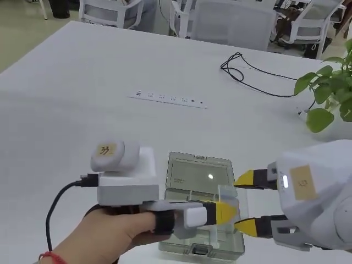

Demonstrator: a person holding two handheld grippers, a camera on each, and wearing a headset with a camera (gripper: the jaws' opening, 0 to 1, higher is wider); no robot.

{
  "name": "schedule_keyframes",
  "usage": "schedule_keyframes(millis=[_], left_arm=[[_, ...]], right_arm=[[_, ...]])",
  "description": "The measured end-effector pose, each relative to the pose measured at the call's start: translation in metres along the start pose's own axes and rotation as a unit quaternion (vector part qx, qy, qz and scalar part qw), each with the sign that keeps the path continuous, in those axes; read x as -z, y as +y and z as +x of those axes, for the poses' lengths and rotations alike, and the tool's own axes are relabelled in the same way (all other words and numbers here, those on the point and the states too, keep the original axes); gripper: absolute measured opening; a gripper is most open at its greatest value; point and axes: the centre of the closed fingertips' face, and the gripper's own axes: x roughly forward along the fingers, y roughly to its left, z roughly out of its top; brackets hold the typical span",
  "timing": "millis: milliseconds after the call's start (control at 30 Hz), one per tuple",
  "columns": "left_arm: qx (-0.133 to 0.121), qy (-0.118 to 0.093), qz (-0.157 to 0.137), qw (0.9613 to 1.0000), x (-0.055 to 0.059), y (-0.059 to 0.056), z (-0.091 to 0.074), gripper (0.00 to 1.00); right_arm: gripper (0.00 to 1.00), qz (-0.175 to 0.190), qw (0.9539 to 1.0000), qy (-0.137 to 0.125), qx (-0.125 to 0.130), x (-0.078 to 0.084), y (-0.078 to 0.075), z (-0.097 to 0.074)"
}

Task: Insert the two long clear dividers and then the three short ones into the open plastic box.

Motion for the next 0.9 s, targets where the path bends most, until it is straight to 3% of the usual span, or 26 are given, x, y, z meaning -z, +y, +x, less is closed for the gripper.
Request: schedule_keyframes(millis=[133, 233, 367, 433, 533, 567, 633, 700, 733, 767, 900], left_arm=[[-0.003, -0.002, 0.000, 1.0000, 0.000, 0.001, 0.000, 0.00], [-0.008, 0.001, 0.022, 0.9997, 0.000, 0.003, -0.002, 0.00], [-0.010, 0.020, 0.083, 0.9963, 0.004, 0.004, -0.006, 0.00], [-0.002, 0.034, 0.138, 0.9899, 0.007, 0.001, -0.008, 0.00], [0.014, 0.056, 0.207, 0.9766, 0.015, -0.006, -0.011, 0.00], [0.025, 0.055, 0.241, 0.9687, 0.016, -0.011, -0.013, 0.00], [0.041, 0.062, 0.277, 0.9580, 0.020, -0.017, -0.015, 0.00], [0.054, 0.062, 0.299, 0.9509, 0.021, -0.022, -0.016, 0.00], [0.062, 0.058, 0.315, 0.9453, 0.021, -0.026, -0.016, 0.00], [0.066, 0.057, 0.325, 0.9416, 0.021, -0.029, -0.017, 0.00], [0.082, 0.055, 0.340, 0.9352, 0.023, -0.036, -0.018, 0.00]], right_arm=[[0.34, -0.004, 1.0000, 0.000, 0.000, 0.000, 0.000, 0.001], [0.34, 0.008, 0.9999, -0.014, -0.005, -0.005, -0.002, -0.003], [0.35, 0.052, 0.9969, -0.053, -0.025, -0.013, -0.007, -0.013], [0.33, 0.077, 0.9928, -0.078, -0.046, -0.015, -0.010, -0.020], [0.30, 0.100, 0.9845, -0.107, -0.097, -0.018, -0.009, -0.031], [0.29, 0.111, 0.9790, -0.119, -0.122, -0.020, -0.007, -0.035], [0.25, 0.129, 0.9683, -0.137, -0.165, -0.025, 0.000, -0.041], [0.23, 0.149, 0.9577, -0.154, -0.192, -0.029, 0.000, -0.045], [0.22, 0.155, 0.9530, -0.158, -0.207, -0.026, -0.001, -0.045], [0.21, 0.151, 0.9515, -0.159, -0.215, -0.026, -0.001, -0.045], [0.16, 0.147, 0.9409, -0.165, -0.256, -0.029, 0.008, -0.045]])
